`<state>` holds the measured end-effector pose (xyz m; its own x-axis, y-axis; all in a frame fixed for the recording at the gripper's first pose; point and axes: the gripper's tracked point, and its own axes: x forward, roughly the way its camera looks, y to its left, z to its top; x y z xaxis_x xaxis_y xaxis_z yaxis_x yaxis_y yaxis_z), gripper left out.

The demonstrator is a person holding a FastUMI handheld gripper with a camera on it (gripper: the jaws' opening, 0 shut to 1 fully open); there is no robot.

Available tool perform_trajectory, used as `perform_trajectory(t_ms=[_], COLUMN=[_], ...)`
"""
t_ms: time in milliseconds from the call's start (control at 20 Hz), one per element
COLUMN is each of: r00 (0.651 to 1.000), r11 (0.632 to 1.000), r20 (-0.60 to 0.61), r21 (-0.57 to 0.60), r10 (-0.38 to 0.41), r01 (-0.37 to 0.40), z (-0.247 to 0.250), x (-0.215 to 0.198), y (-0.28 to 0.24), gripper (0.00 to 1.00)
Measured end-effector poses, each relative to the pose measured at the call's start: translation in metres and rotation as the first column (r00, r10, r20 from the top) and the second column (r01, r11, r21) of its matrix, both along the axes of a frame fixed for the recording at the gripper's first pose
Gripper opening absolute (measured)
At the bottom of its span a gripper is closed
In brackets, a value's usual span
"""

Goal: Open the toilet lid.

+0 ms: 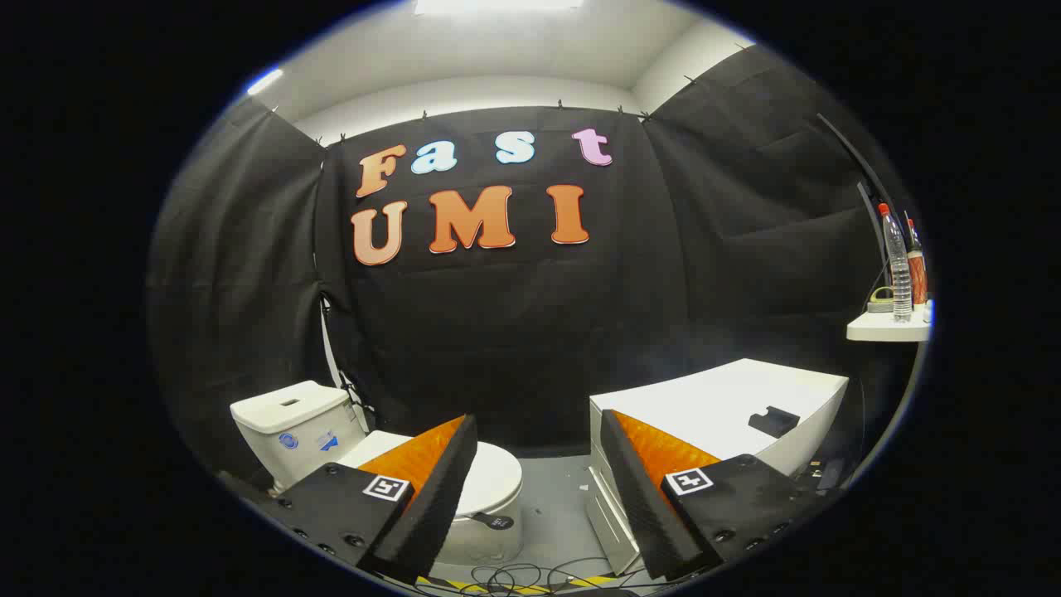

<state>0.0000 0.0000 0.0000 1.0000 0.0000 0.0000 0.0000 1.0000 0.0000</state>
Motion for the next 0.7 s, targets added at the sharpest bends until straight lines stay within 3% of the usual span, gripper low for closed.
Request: perform_trajectory(t_ms=[700], r00=[1.0], r11=[0.999], r20=[0.003], r21=[-0.045], r10=[0.02], r01=[-0.02], z=[0.001], x=[0.0001], y=[0.0112], gripper=[0.96])
